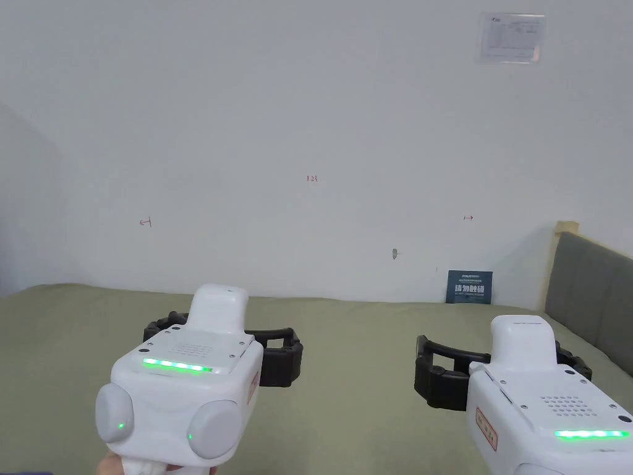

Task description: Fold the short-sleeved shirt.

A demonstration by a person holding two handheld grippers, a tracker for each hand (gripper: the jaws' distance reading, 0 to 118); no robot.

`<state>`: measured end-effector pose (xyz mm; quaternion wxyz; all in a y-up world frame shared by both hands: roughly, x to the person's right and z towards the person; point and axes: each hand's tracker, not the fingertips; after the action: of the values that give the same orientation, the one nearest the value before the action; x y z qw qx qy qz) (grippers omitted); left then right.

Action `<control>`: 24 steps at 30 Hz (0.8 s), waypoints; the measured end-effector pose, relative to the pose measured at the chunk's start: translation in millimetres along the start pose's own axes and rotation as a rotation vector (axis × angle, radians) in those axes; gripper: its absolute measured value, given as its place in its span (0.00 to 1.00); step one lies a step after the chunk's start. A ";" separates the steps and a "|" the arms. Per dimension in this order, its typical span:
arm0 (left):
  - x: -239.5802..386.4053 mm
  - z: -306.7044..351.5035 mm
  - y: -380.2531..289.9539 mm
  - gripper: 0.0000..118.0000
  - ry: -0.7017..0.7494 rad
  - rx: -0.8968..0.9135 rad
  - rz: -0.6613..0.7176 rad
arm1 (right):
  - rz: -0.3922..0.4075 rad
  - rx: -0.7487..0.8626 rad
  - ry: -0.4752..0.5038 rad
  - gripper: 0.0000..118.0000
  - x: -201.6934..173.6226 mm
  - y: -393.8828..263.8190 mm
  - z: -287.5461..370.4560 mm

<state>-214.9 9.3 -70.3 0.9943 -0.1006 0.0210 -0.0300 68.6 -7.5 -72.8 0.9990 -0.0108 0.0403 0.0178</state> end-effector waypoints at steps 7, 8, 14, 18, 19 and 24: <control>1.2 1.7 -0.6 1.00 0.002 0.005 0.012 | 0.006 -0.007 0.002 1.00 -1.2 -4.4 1.7; 1.2 2.0 -0.8 1.00 0.006 0.007 0.006 | 0.005 -0.010 0.005 1.00 -2.6 -4.9 1.7; 2.7 0.9 0.1 1.00 0.012 0.008 -0.012 | 0.009 -0.013 0.006 1.00 -3.9 -5.4 0.3; 2.0 -1.1 1.9 1.00 0.021 -0.015 0.020 | 0.013 -0.012 0.011 1.00 -5.7 -5.0 0.6; 1.1 -0.7 1.8 1.00 0.016 -0.018 0.025 | 0.011 -0.014 0.013 1.00 -5.7 -4.9 0.3; -2.9 -1.4 2.8 1.00 0.009 -0.047 0.037 | 0.017 -0.019 0.023 1.00 -8.6 -5.5 0.8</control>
<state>-217.7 11.9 -72.1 0.9919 -0.1235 0.0281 -0.0115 60.3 -13.3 -71.2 0.9981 -0.0202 0.0516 0.0266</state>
